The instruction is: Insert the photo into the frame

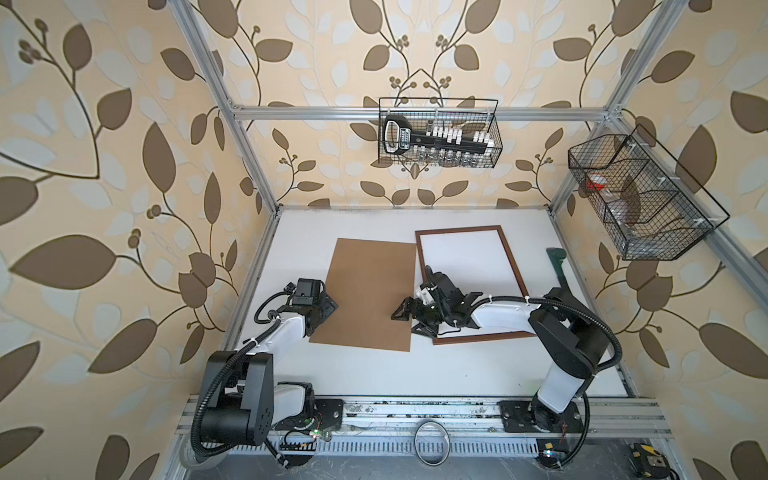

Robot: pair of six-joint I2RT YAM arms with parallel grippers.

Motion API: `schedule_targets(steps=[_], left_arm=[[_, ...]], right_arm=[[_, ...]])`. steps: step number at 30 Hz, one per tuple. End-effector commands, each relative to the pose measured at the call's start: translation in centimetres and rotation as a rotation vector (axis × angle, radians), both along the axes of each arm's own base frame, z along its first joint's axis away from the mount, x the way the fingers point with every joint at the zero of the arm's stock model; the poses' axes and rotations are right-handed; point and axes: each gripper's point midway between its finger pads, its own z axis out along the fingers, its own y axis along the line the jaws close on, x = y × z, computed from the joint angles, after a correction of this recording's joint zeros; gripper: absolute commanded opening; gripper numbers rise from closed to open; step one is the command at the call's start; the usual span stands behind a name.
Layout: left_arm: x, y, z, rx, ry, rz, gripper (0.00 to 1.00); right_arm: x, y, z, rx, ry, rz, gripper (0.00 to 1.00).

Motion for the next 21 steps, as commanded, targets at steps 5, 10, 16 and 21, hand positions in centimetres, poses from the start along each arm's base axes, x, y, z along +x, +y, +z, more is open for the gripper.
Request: schedule_targets(steps=[5, 10, 16, 21], left_arm=[[-9.2, -6.6, -4.4, -0.341, 0.366, -0.075, 0.80], [-9.3, -6.4, -4.3, -0.332, 0.369, -0.071, 0.80], [-9.3, -6.2, -4.2, -0.317, 0.371, -0.068, 0.80], [-9.2, -6.0, -3.8, -0.309, 0.361, -0.068, 0.80]], right_arm=[[-0.9, 4.9, 10.3, 0.380, -0.161, 0.158, 0.89], [-1.1, 4.3, 10.8, 0.386, -0.182, 0.161, 0.88], [-1.3, 4.0, 11.1, 0.375, -0.210, 0.177, 0.87], [-0.8, 3.9, 11.5, 0.356, -0.268, 0.179, 0.84]])
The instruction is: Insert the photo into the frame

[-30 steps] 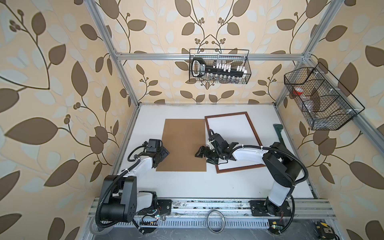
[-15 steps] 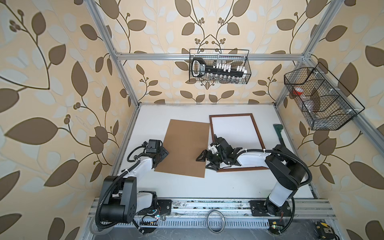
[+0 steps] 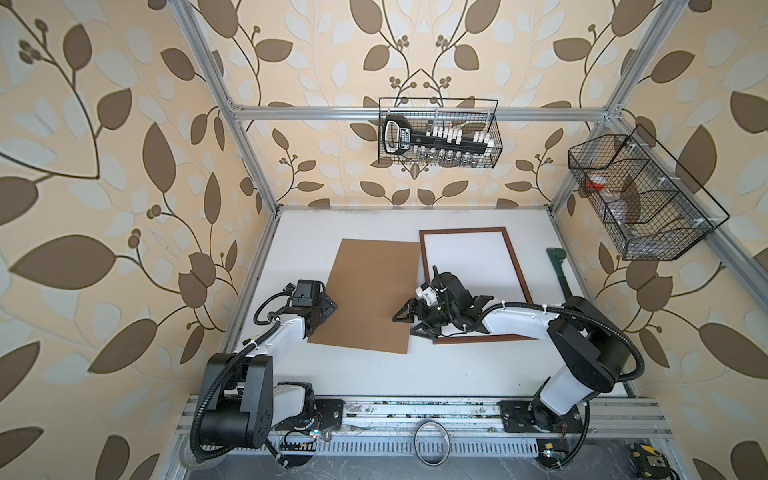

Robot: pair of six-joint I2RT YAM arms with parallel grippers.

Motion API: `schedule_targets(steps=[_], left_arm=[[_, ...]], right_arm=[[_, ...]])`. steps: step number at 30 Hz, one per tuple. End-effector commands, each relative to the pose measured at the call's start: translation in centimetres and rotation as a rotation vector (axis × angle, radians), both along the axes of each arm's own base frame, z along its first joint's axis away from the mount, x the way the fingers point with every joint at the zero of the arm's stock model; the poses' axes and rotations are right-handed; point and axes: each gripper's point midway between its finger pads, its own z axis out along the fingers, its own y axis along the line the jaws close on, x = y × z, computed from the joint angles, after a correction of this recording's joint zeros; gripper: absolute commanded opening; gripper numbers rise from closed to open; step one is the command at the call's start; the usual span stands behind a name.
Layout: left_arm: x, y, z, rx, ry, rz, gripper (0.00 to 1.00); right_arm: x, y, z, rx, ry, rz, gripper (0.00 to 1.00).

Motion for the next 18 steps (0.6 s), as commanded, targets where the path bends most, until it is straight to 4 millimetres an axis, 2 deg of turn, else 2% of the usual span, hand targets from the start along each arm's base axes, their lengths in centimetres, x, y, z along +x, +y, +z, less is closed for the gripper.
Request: schedule_targets(steps=[1, 9, 14, 18], left_arm=[[-9.2, -6.2, -4.2, -0.321, 0.381, -0.077, 0.80], [-9.2, -6.1, -4.0, -0.318, 0.375, -0.077, 0.80], [-9.1, -6.1, -3.8, -0.320, 0.368, -0.077, 0.80], [-8.8, -6.3, -3.2, -0.330, 0.356, -0.083, 0.80]], right_arm=[[0.9, 3.9, 8.2, 0.262, -0.247, 0.107, 0.83], [1.1, 4.4, 9.3, 0.293, -0.293, 0.114, 0.77], [0.2, 4.7, 10.5, 0.319, -0.328, 0.145, 0.74], [-0.7, 4.3, 10.2, 0.314, -0.326, 0.166, 0.74]])
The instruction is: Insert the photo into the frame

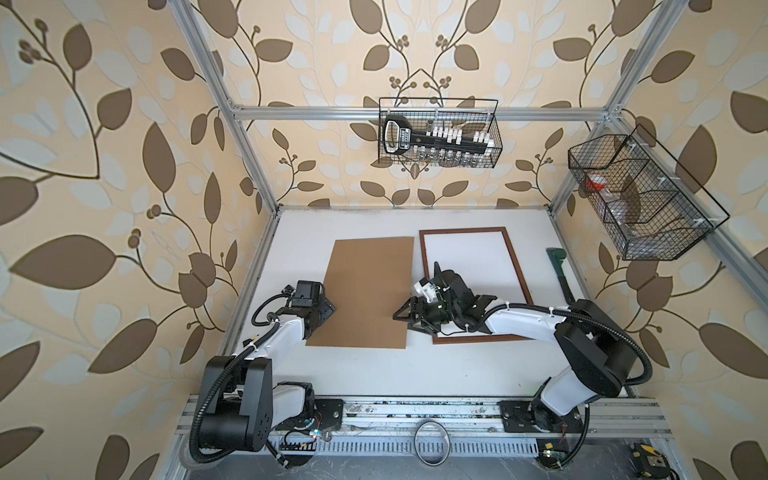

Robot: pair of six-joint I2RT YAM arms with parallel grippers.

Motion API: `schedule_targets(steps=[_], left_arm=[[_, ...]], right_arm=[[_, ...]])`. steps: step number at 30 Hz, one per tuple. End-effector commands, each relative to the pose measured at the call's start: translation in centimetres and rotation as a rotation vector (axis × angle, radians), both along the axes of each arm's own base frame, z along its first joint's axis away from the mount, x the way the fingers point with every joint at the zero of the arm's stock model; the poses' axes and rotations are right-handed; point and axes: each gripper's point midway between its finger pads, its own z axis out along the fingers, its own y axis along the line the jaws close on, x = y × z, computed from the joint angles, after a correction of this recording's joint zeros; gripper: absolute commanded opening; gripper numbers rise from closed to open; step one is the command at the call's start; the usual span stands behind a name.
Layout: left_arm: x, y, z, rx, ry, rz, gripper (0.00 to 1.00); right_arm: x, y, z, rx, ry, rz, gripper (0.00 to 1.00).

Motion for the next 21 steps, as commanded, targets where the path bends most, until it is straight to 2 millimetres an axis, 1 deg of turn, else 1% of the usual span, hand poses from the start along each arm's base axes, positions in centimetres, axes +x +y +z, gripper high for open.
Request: schedule_targets(steps=[1, 4, 8, 13, 17, 21], left_arm=[[-7.7, -6.8, -2.9, -0.359, 0.318, -0.084, 0.80], [-7.2, -7.1, -2.1, -0.376, 0.295, -0.089, 0.79], [-6.7, -7.1, -1.4, -0.369, 0.280, -0.103, 0.80], [-7.1, -7.0, -2.1, -0.364, 0.301, -0.104, 0.80], [-7.3, -6.9, -2.2, -0.355, 0.299, -0.103, 0.80], [-7.2, -6.7, -2.1, -0.347, 0.293, -0.103, 0.79]], right_arm=[[-1.2, 3.8, 7.6, 0.255, -0.215, 0.147, 0.74], [-1.2, 3.4, 6.7, 0.240, -0.202, 0.138, 0.73], [-0.7, 3.7, 6.4, 0.261, -0.204, 0.129, 0.72], [0.4, 4.2, 5.8, 0.260, -0.206, 0.129, 0.69], [1.7, 3.4, 3.9, 0.190, -0.167, 0.108, 0.64], [2.3, 2.7, 2.6, 0.120, -0.154, 0.115, 0.61]])
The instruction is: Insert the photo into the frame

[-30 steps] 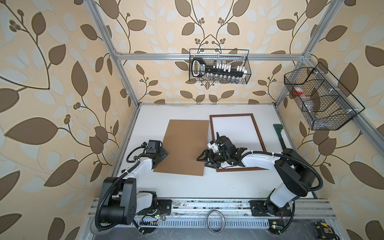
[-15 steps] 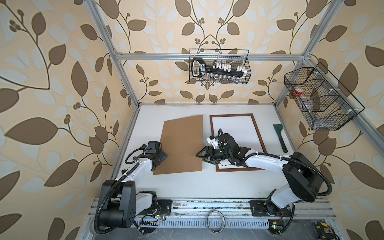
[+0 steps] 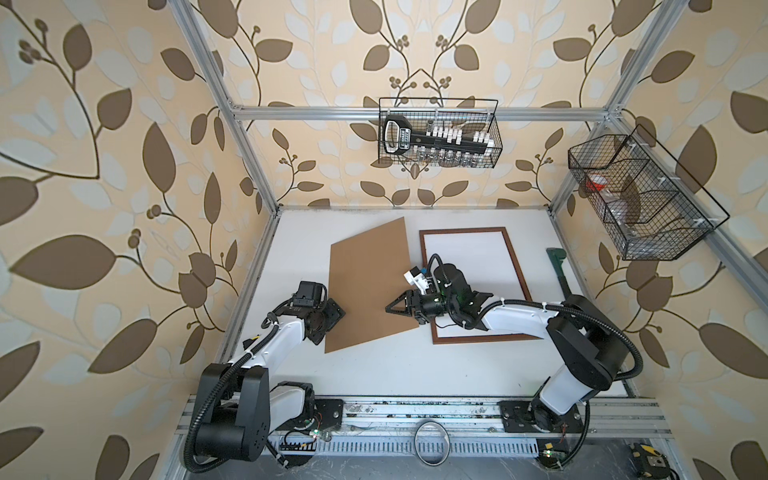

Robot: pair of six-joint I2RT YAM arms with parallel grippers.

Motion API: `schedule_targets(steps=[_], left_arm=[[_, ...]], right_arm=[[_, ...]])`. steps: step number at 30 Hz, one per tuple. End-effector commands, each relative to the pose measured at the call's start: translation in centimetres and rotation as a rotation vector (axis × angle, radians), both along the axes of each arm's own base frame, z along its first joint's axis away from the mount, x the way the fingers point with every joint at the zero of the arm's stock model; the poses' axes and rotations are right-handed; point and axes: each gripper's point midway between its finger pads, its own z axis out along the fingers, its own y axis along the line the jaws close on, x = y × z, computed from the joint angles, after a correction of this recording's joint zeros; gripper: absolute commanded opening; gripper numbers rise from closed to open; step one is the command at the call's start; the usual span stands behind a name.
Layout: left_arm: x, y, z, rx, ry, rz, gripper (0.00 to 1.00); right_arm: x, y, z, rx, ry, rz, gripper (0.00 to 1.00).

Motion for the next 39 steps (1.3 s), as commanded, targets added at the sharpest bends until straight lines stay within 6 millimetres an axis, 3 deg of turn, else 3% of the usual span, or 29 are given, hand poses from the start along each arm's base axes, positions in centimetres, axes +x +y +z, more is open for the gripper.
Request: schedule_targets(steps=[1, 6, 12, 15, 19, 23, 26, 30, 34, 39], left_arm=[[-5.3, -2.3, -2.6, -0.121, 0.223, -0.039, 0.80], [-5.3, -2.2, -2.8, -0.115, 0.225, -0.039, 0.79], [-5.5, -2.0, -3.2, -0.106, 0.229, -0.036, 0.79], [-5.4, -2.0, -3.1, -0.104, 0.228, -0.038, 0.79], [-5.0, -1.7, -2.1, -0.083, 0.200, -0.039, 0.80], [-2.7, -1.3, 1.6, -0.041, 0.099, -0.081, 0.82], [-1.8, -0.4, 4.5, 0.032, 0.033, -0.108, 0.83], [-1.7, 1.2, 8.3, 0.141, -0.043, -0.120, 0.83], [-1.1, 2.8, 12.3, 0.253, -0.127, -0.135, 0.83], [0.9, 1.7, 15.5, 0.239, -0.237, -0.189, 0.80]], right_arm=[[1.0, 0.5, -0.1, -0.045, -0.044, 0.023, 0.61], [1.7, -0.3, -1.7, -0.210, -0.061, 0.069, 0.61], [3.6, 0.3, -2.2, -0.213, -0.091, 0.103, 0.62], [5.2, 0.1, -1.5, -0.211, -0.128, 0.088, 0.53], [5.9, -0.2, 0.3, -0.198, -0.206, 0.061, 0.29], [5.8, -0.3, 2.9, -0.169, -0.274, 0.065, 0.10], [5.5, -0.8, 4.8, -0.163, -0.316, 0.060, 0.01], [4.5, -2.2, 7.0, -0.214, -0.362, 0.067, 0.00], [3.2, -5.8, 9.4, -0.412, -0.499, 0.076, 0.00], [2.3, -11.8, 14.5, -0.656, -0.655, 0.003, 0.00]])
